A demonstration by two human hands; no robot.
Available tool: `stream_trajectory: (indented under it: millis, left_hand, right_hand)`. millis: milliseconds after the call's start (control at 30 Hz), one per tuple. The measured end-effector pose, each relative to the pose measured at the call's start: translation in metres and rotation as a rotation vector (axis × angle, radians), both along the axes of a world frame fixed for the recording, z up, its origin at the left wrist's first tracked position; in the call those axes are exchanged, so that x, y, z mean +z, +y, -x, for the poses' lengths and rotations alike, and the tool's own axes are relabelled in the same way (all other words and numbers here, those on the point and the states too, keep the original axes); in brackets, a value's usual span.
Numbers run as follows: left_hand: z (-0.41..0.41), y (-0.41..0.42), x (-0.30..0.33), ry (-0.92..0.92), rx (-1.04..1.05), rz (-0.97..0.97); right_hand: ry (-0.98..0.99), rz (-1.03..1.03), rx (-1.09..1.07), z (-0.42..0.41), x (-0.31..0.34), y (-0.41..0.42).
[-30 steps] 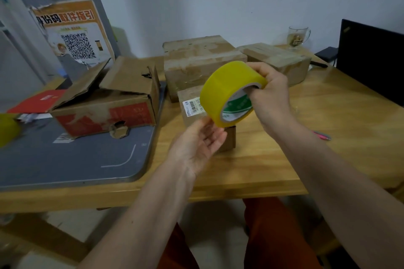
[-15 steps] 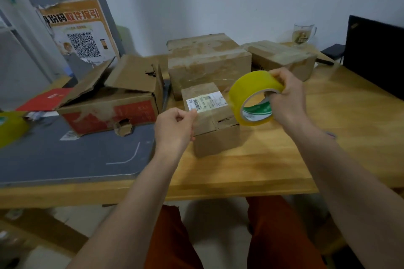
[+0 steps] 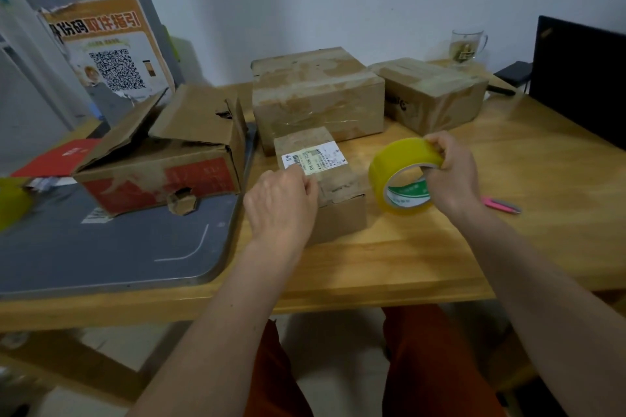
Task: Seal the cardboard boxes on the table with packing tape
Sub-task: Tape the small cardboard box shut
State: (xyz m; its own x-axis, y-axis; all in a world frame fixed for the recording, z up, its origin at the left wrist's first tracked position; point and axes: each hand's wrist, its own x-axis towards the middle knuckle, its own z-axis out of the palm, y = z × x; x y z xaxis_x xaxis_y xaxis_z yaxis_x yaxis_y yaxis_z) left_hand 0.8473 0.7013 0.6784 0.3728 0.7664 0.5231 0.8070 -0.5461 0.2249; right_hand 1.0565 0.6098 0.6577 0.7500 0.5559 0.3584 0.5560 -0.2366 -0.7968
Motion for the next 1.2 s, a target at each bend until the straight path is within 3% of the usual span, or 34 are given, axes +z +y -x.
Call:
stream_trajectory:
  millis: [467, 567, 767, 867, 967, 1067, 1200]
  left_hand:
    - [-0.003, 0.017, 0.01, 0.433, -0.09, -0.042]
    - [0.0, 0.016, 0.007, 0.361, -0.053, 0.024]
    - [0.017, 0.028, 0.007, 0.017, 0.036, 0.259]
    - [0.023, 0.026, 0.006, -0.001, 0.068, 0.194]
    - [0.016, 0.005, 0.002, -0.061, -0.122, 0.135]
    - [-0.001, -0.021, -0.008, 0.16, -0.37, 0.139]
    - [-0.021, -0.039, -0.023, 0.458, -0.345, 0.101]
  right_hand:
    - [-0.049, 0.027, -0.012, 0.0, -0.014, 0.004]
    - [-0.031, 0.021, 0.003, 0.001, -0.012, 0.005]
    - [-0.024, 0.022, 0.017, 0.0, -0.012, 0.004]
    - [-0.025, 0.027, 0.012, 0.002, -0.011, 0.005]
    - [-0.01, 0.023, 0.001, 0.002, -0.011, 0.005]
    - [-0.018, 0.019, 0.007, 0.002, -0.012, 0.005]
    - [-0.035, 0.03, -0.001, 0.001, -0.012, 0.005]
